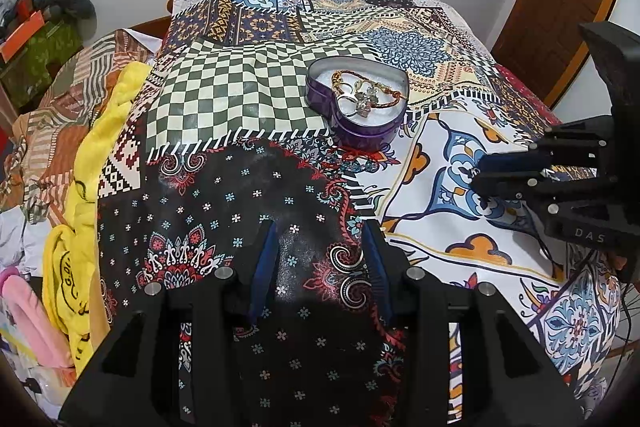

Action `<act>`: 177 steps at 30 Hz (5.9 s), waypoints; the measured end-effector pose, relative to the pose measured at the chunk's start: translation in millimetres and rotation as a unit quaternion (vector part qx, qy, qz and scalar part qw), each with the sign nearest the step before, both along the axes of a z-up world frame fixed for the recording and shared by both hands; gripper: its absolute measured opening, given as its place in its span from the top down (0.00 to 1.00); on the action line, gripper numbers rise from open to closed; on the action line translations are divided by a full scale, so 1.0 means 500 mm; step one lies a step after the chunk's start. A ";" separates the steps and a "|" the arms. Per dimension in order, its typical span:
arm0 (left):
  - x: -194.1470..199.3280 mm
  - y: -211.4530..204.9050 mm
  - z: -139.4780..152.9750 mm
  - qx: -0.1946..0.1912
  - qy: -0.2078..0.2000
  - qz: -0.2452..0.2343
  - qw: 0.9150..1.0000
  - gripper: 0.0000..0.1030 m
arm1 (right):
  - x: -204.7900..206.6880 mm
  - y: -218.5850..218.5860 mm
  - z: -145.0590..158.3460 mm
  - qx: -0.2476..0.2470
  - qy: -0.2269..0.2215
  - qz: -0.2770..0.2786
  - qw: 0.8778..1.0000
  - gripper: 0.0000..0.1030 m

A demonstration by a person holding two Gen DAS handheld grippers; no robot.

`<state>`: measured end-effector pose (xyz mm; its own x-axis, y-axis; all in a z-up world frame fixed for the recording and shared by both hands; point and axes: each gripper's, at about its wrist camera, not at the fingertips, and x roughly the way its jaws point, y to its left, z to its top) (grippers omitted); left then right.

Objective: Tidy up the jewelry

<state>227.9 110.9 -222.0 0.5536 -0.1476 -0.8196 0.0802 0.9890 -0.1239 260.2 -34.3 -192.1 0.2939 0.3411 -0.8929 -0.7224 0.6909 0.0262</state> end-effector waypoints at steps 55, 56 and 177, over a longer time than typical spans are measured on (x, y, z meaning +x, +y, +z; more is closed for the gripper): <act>0.062 -0.021 0.100 -0.017 -0.082 -0.012 0.996 1.00 | 0.050 -0.071 0.115 0.112 -0.053 -0.059 0.991 0.91; 0.063 -0.022 0.108 -0.017 -0.088 -0.013 0.996 1.00 | 0.051 -0.068 0.116 0.114 -0.054 -0.058 0.990 0.91; -0.397 -0.134 0.482 0.020 -0.425 0.085 0.901 0.03 | -0.368 -0.182 0.459 0.302 -0.383 -0.167 0.857 0.02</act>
